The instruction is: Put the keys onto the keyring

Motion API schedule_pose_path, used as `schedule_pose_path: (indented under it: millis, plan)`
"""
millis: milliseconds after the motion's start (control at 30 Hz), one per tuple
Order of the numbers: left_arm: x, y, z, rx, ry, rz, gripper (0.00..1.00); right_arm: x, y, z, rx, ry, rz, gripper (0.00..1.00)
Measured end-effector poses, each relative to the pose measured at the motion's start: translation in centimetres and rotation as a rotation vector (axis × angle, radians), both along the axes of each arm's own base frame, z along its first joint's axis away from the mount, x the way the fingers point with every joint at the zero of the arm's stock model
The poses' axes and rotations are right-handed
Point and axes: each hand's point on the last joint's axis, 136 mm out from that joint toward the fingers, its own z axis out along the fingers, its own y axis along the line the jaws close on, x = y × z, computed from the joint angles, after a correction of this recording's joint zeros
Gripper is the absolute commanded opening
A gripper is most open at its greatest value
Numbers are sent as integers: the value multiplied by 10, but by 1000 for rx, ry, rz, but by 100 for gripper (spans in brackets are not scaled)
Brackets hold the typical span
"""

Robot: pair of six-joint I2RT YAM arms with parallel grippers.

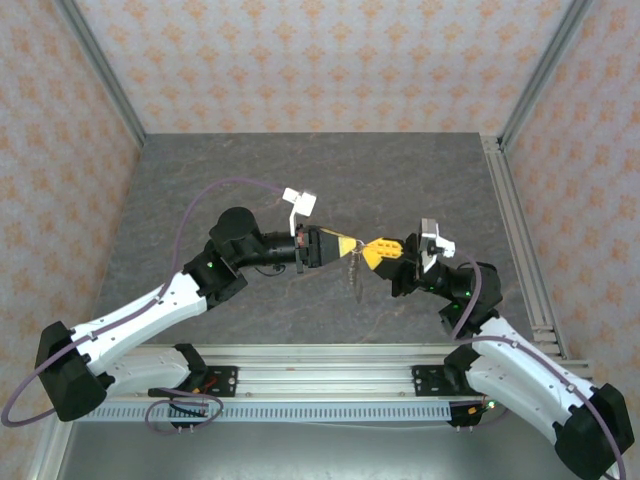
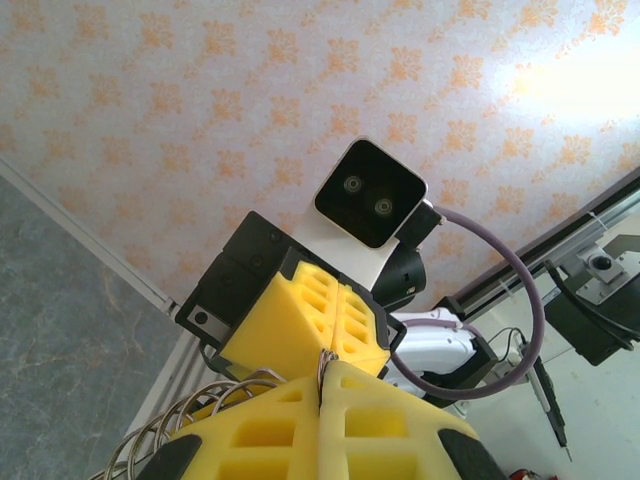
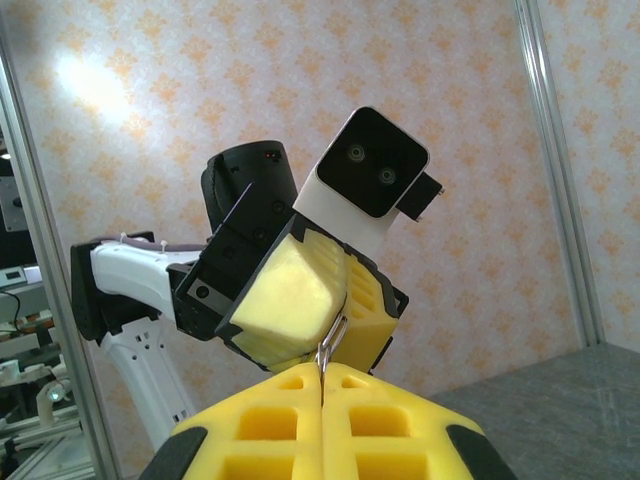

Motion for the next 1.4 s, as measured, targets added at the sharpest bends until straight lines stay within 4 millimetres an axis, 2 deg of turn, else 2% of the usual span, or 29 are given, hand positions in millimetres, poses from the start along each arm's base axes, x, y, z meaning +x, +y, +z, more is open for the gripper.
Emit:
schedule_pose_path:
  millis: [467,800,1400]
  plan:
    - [0,2,-4,40,-17,1,0,1,1,1,-18,2,-3,0]
    - [-6,5,-14,95,-19,-20,0,0,0,-1,-45,13,-13,0]
    - [-11,6,-15,130,-22,-45,0,-1,2,-4,-103,-25,-33,0]
